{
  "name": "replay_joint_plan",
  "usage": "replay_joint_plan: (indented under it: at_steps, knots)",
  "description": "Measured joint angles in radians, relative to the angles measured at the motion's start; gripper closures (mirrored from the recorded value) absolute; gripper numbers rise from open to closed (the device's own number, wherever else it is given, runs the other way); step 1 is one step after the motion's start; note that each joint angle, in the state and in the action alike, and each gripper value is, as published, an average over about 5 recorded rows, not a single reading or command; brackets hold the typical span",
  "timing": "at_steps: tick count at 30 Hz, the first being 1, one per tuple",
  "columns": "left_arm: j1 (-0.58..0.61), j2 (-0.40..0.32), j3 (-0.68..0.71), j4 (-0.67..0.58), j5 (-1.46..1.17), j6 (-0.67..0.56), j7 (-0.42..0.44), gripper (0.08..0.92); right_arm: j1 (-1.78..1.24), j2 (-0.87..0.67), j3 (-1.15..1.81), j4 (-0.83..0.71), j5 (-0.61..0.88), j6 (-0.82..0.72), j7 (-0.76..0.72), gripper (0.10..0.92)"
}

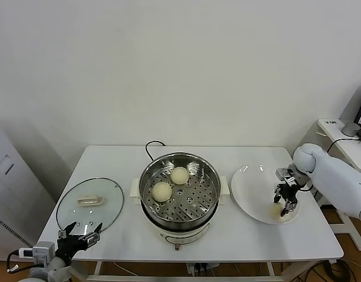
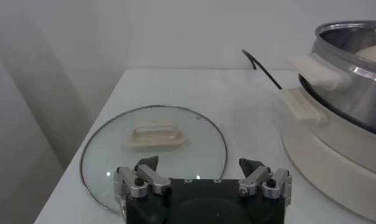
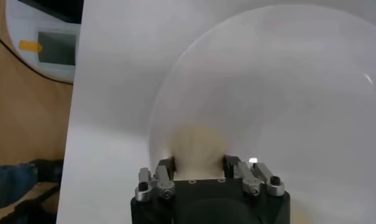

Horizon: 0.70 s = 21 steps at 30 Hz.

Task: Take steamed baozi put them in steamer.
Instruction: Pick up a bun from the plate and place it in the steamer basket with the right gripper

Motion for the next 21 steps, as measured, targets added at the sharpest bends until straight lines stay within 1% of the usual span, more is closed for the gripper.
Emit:
replay_joint_plan:
  at_steps: [6, 11, 21]
  knots:
    - [-0.002, -0.001, -0.001, -0.003, 0.000, 0.001, 0.000, 0.177, 0.136, -0.040, -0.106, 0.079, 0.077, 0.020, -0.018, 0.531]
    - [-0.006, 0.000, 0.001, -0.009, 0.001, 0.004, -0.001, 0.177, 0.281, -0.037, -0.187, 0.143, 0.162, 0.053, -0.030, 0.528]
    - [0.000, -0.002, 0.002, -0.017, 0.001, 0.002, -0.001, 0.177, 0.484, 0.073, -0.252, 0.238, 0.301, 0.153, -0.049, 0.524]
